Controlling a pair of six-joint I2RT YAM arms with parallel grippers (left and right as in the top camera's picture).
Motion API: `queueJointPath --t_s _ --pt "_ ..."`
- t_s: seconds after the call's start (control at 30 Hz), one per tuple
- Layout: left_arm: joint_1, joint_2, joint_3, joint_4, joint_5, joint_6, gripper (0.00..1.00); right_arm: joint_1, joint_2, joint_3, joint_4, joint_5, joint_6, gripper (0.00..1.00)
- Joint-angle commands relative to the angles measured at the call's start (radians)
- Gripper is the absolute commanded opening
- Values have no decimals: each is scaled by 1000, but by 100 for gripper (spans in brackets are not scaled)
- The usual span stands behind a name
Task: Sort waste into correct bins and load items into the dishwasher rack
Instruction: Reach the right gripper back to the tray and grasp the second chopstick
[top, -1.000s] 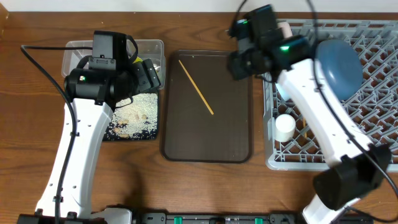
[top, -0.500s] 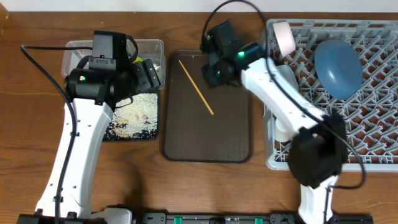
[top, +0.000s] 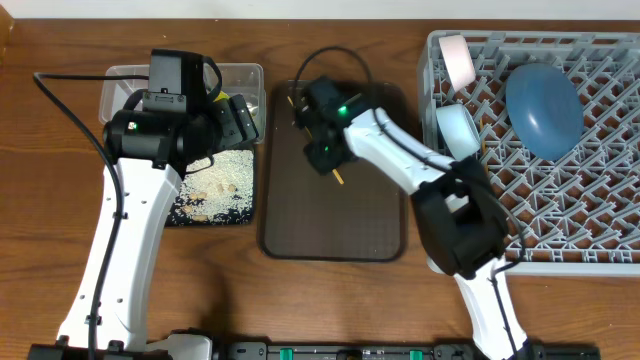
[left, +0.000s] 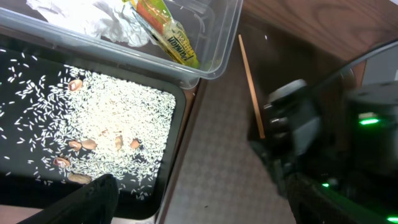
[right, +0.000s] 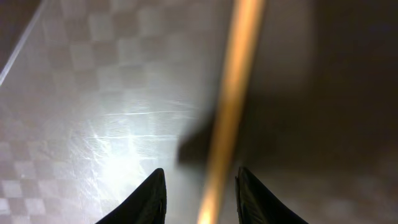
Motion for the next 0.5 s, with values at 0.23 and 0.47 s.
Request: queueJointPath --t_s 0.23,0.47 --pt "4 3 -3 -3 -9 6 89 51 18 12 3 117 3 28" --pt "4 3 -3 -3 -9 6 89 48 18 14 -56 128 58 6"
